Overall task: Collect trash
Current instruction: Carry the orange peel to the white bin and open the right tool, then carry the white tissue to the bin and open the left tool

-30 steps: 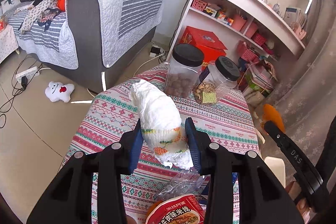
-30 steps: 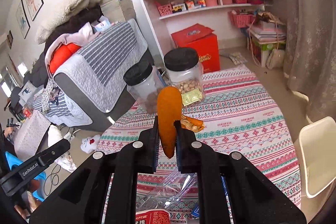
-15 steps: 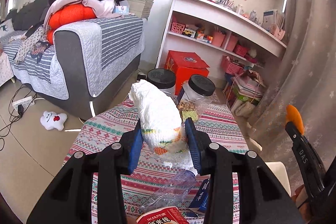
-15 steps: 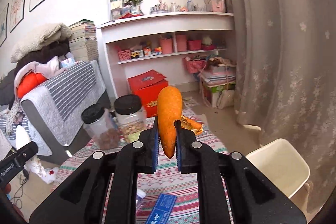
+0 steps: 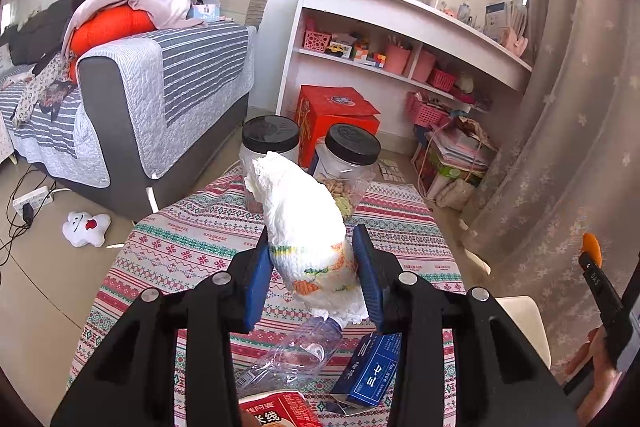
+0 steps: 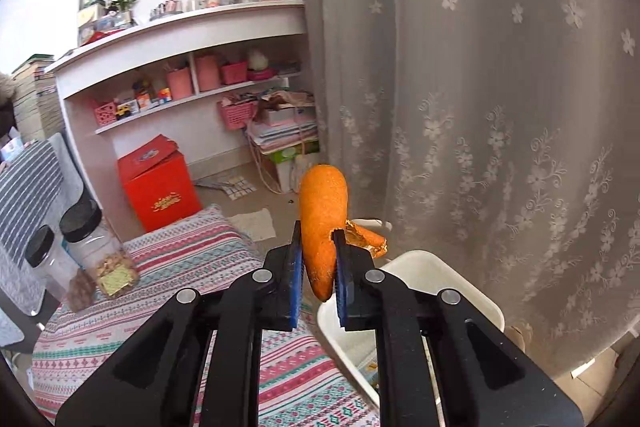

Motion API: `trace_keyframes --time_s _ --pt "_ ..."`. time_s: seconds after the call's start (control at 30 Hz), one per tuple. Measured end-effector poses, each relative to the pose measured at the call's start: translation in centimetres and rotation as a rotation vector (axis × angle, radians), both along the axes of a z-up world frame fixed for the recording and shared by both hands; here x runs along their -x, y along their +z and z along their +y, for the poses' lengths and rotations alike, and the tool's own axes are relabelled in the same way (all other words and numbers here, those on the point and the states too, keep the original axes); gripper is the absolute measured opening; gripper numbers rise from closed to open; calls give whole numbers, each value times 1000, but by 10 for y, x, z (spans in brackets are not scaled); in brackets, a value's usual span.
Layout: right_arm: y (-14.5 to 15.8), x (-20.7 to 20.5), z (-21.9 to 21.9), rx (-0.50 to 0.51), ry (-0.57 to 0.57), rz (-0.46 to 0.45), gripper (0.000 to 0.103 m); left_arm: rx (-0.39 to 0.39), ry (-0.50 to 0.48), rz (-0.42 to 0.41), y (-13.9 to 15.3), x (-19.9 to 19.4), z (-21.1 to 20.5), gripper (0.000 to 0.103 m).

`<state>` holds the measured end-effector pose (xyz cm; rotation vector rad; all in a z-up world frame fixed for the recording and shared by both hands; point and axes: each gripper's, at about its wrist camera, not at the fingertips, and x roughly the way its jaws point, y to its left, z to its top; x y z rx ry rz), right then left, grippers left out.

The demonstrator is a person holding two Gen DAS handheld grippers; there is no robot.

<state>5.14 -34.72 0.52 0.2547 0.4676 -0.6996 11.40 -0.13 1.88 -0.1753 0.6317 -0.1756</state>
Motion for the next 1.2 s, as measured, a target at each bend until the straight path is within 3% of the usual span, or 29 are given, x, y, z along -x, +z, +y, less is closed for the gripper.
trace_keyframes --time_s 0.13,0.23,0.33,0.43,0.6,0.83,1.2 --pt "-9 8 -37 -86 -54 25 19 -16 -25 -1 -3 2 -19 39" --pt "-13 15 -57 -128 -91 28 63 -28 -50 2 -6 4 -34 40" --pt "-9 24 -71 -150 -100 8 67 -37 -81 8 -10 8 -50 40" --pt "-2 36 -84 -155 -115 -23 79 -50 -110 -1 -9 14 -67 40" --pt "8 56 -107 -188 -141 -77 85 -44 -160 -25 2 25 -97 40" --pt "21 83 -130 -150 -227 -132 96 -52 -267 -35 18 33 -170 40" --pt "33 125 -167 -166 -333 -200 96 -60 -456 -69 45 53 -298 40"
